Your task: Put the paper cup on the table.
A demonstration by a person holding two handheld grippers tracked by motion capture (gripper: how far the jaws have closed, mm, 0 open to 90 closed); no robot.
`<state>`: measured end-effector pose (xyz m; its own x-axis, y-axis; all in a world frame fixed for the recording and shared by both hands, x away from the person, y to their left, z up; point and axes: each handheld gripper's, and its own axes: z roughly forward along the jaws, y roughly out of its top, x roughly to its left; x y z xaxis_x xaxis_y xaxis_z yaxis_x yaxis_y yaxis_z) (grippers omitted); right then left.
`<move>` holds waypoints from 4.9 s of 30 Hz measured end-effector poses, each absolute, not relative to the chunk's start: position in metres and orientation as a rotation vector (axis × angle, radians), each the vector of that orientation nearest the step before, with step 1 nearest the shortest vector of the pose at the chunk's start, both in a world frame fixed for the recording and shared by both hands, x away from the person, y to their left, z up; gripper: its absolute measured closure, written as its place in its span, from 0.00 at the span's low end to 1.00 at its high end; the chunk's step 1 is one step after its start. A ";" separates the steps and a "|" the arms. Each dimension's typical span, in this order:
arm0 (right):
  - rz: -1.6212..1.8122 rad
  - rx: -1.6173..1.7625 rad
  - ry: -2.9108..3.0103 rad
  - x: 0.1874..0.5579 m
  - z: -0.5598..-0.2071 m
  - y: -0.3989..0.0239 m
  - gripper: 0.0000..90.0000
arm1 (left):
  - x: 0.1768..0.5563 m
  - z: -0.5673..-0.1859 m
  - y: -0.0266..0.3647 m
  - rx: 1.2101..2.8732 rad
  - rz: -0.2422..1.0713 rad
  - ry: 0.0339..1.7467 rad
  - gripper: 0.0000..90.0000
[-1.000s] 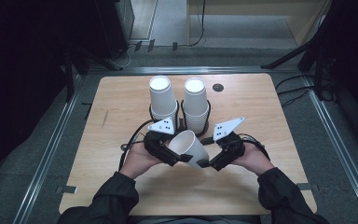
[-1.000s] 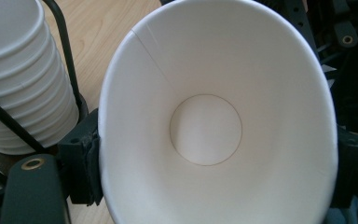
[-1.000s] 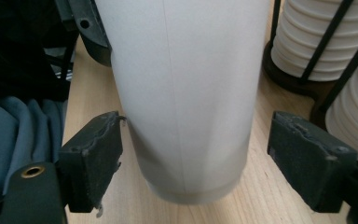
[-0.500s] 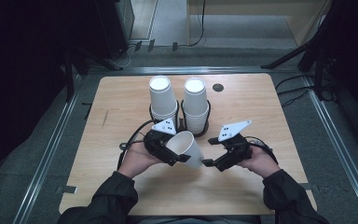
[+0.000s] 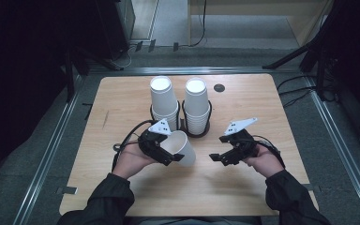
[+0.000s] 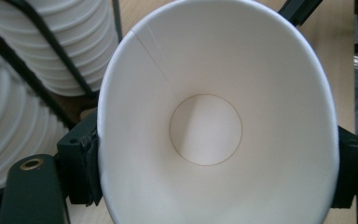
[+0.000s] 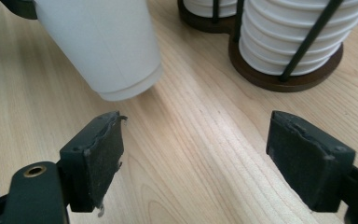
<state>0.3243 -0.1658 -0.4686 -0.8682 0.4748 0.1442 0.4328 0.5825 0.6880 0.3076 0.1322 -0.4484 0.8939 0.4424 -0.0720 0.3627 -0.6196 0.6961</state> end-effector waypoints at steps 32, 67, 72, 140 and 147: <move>1.120 0.823 2.693 0.346 -0.470 -0.171 0.22 | 0.309 -0.450 0.205 2.236 0.176 0.828 0.16; 1.046 0.906 2.693 0.336 -0.482 -0.189 0.22 | 0.343 -0.452 0.274 2.198 0.292 1.056 0.16; 1.029 0.918 2.687 0.334 -0.484 -0.188 0.22 | 0.353 -0.448 0.272 2.185 0.292 1.081 0.16; 1.008 0.916 2.701 0.333 -0.487 -0.191 0.22 | 0.438 -0.453 0.289 2.437 0.394 1.442 0.09; 1.008 0.924 2.696 0.333 -0.486 -0.191 0.22 | 0.440 -0.455 0.290 2.429 0.337 1.452 0.01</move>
<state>0.3335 -0.1913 -0.4864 -0.8066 0.5829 0.0976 0.5041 0.5923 0.6286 0.4397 0.2898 -0.4546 0.4640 0.8844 0.0506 0.8163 -0.4491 0.3632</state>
